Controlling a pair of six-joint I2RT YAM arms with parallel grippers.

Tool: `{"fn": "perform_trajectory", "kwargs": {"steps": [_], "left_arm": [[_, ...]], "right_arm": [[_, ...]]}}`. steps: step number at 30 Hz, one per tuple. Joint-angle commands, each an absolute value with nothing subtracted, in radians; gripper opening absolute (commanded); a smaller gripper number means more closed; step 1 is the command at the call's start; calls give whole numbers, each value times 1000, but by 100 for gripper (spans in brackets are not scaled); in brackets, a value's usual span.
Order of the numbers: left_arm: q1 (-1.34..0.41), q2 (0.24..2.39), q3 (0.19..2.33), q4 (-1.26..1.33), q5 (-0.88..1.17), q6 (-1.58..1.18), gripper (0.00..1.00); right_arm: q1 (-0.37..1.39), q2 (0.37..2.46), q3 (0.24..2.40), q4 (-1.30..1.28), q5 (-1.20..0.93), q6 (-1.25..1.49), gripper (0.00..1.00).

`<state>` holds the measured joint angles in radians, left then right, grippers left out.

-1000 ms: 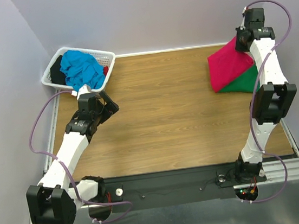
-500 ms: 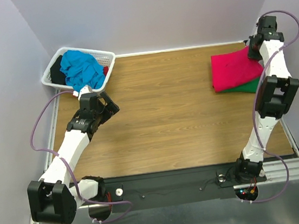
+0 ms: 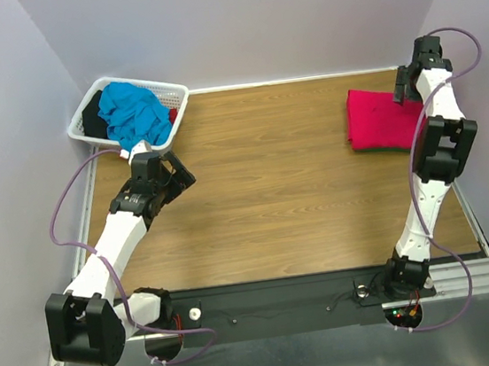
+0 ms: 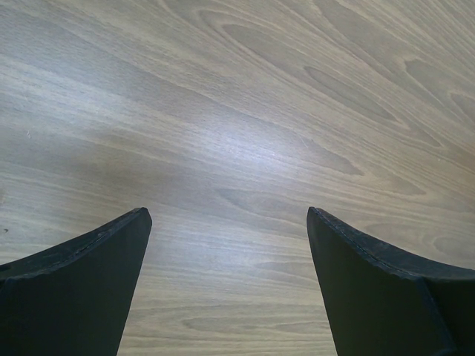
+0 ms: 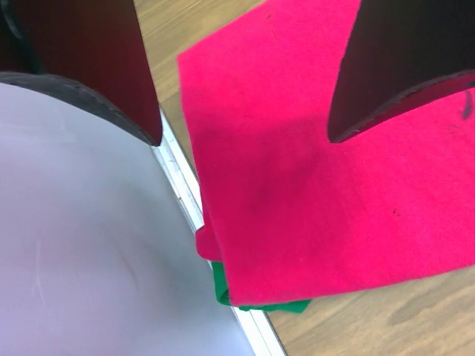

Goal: Fold and stack the t-shirts
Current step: Neatly place the folded tshirt to the corner

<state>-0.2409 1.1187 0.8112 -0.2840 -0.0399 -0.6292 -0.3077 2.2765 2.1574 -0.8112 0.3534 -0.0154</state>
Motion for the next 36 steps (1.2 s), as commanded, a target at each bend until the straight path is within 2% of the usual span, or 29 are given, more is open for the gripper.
{"fn": "perform_trajectory", "kwargs": {"steps": [1,8,14,16,19,23,28,36], "left_arm": [[-241,1103,827,-301,-57,-624,98],[-241,1065,828,-325,-43,-634,98],[-242,1000,784,-367,-55,-661,98],[-241,962,763,-377,-61,-670,98],[-242,908,749,-397,-75,-683,98],[-241,830,715,-425,-109,-707,98],[-241,755,674,-449,-126,-733,98],[-241,663,649,-439,-141,-755,99]], "right_arm": [[-313,2211,2198,-764,355,-9,100],[-279,1961,2010,-759,144,69,100],[-206,1624,1550,-651,57,265,100],[-203,1459,1360,-586,-52,314,100],[-202,1256,1203,-539,-132,336,100],[-202,1057,982,-538,-127,360,100],[-202,881,851,-537,-117,420,100],[-202,798,772,-537,-109,397,100]]}}
